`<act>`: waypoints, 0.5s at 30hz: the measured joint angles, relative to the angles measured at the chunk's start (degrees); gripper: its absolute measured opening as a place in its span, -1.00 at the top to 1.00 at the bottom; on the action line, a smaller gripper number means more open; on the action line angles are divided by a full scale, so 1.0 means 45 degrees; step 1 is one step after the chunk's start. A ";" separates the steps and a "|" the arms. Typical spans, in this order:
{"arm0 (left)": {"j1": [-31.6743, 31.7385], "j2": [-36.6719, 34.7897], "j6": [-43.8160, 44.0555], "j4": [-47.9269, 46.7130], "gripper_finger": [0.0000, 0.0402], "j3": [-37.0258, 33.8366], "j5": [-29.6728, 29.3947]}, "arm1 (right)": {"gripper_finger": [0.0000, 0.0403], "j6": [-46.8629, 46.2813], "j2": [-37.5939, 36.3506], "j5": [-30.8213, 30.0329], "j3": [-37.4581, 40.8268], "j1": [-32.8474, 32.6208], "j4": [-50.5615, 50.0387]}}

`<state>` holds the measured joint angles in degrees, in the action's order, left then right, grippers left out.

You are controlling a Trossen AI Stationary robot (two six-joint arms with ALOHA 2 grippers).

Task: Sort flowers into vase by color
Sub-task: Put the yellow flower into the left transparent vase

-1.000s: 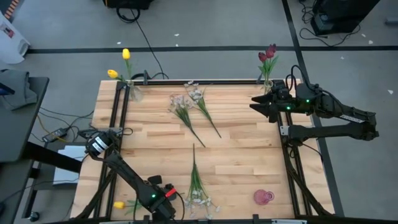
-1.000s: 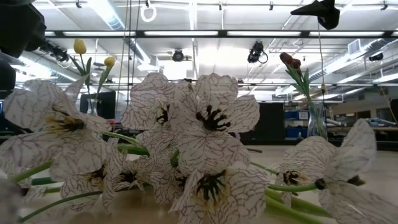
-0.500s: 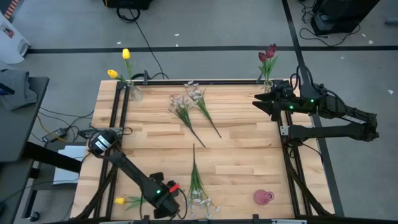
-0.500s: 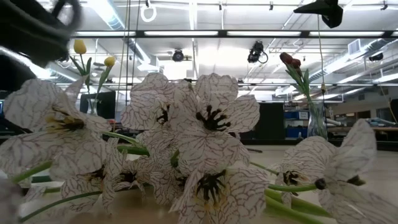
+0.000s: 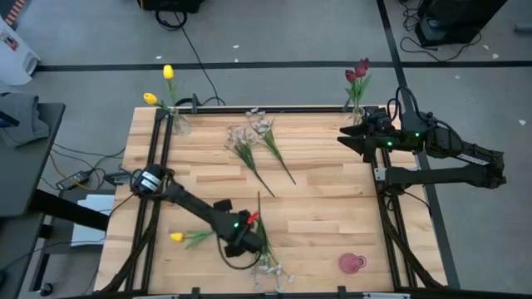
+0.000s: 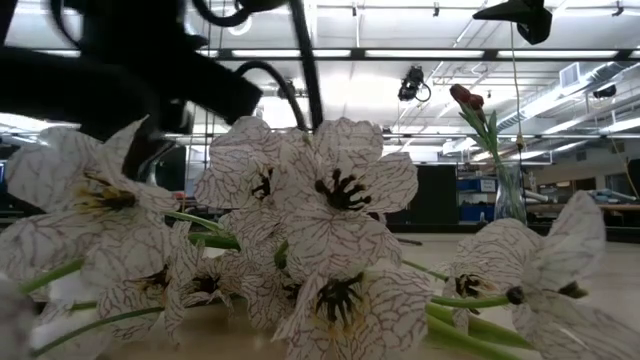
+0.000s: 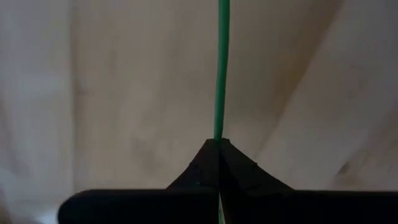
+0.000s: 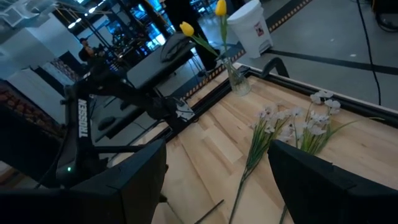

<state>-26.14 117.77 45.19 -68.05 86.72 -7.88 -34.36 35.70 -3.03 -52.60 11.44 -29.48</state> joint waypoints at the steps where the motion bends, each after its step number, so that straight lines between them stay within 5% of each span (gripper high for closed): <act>1: 0.0180 -0.0009 0.0000 -0.0167 1.00 0.0194 -0.0012 | -0.45 0.0001 -0.0003 0.0024 0.0000 0.0000 -0.0025; 15: 0.2240 -0.0062 0.0044 -0.3272 1.00 0.4589 -0.1183 | -0.45 0.0430 -0.0032 0.0366 0.0000 0.0000 -0.0704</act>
<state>-16.06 117.49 45.39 -82.77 107.37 -13.20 -32.43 35.55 -1.39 -52.60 11.44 -32.65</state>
